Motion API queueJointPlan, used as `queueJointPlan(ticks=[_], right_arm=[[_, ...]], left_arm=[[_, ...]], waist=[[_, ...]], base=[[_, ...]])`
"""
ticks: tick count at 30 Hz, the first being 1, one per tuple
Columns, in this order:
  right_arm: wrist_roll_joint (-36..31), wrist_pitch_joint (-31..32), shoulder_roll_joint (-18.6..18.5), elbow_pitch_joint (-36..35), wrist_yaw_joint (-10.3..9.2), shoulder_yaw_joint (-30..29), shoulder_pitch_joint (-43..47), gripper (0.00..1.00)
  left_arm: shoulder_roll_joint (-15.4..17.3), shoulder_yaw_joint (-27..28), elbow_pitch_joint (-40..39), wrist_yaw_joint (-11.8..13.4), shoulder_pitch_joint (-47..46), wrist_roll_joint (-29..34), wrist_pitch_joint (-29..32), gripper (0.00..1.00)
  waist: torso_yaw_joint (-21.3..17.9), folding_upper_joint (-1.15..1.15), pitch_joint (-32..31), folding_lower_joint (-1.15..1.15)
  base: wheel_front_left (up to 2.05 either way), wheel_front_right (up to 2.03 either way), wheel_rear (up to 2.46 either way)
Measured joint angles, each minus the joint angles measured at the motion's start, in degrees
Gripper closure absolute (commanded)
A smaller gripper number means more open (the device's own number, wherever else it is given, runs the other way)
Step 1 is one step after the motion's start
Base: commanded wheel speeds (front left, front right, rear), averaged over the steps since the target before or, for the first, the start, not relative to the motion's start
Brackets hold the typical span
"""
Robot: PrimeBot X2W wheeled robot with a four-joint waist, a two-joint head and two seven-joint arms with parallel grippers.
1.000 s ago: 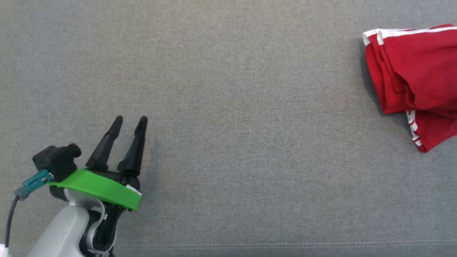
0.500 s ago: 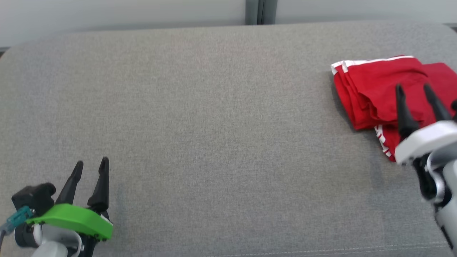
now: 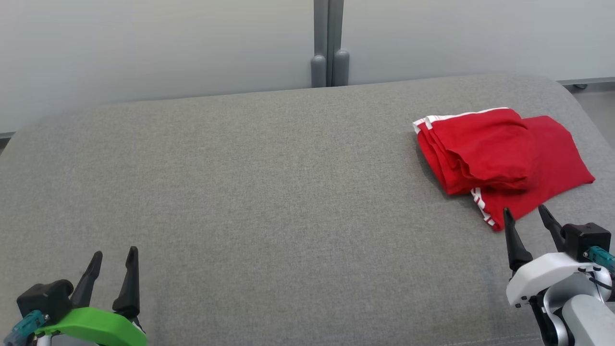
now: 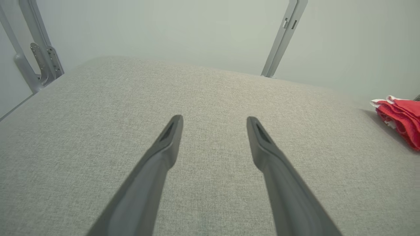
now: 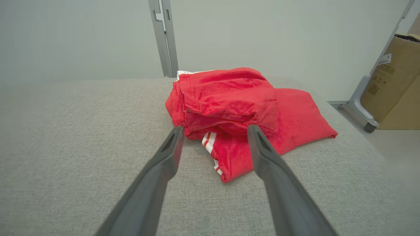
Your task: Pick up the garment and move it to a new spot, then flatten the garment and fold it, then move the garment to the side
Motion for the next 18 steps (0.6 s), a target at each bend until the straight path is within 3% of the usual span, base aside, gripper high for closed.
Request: queueJointPlan(ticks=[1, 9, 18], right_arm=[[-0.6, -0.1, 0.1, -0.1, 0.00, -0.1, 0.1, 1.00], [-0.8, 0.1, 4.1, 2.9, 0.12, 0.9, 3.4, 1.00], [4.5, 1.7, 4.8, 2.9, 1.13, -1.3, 3.3, 1.00]], left_arm=[[-0.4, 0.3, -0.4, 0.0, 0.2, 0.5, 0.0, 1.00], [-4.5, -1.4, 2.9, 0.0, 1.8, 1.0, 0.3, 1.00], [-5.3, 0.0, 2.9, -0.6, 1.8, -3.1, 1.7, 1.00]], waist=[[-0.2, 0.00, -0.2, 0.00], [-0.4, 0.00, -0.5, 0.00], [-0.3, 0.00, -0.4, 0.00]], base=[[0.00, 0.00, 0.00], [0.00, 0.00, 0.00], [0.00, 0.00, 0.00]])
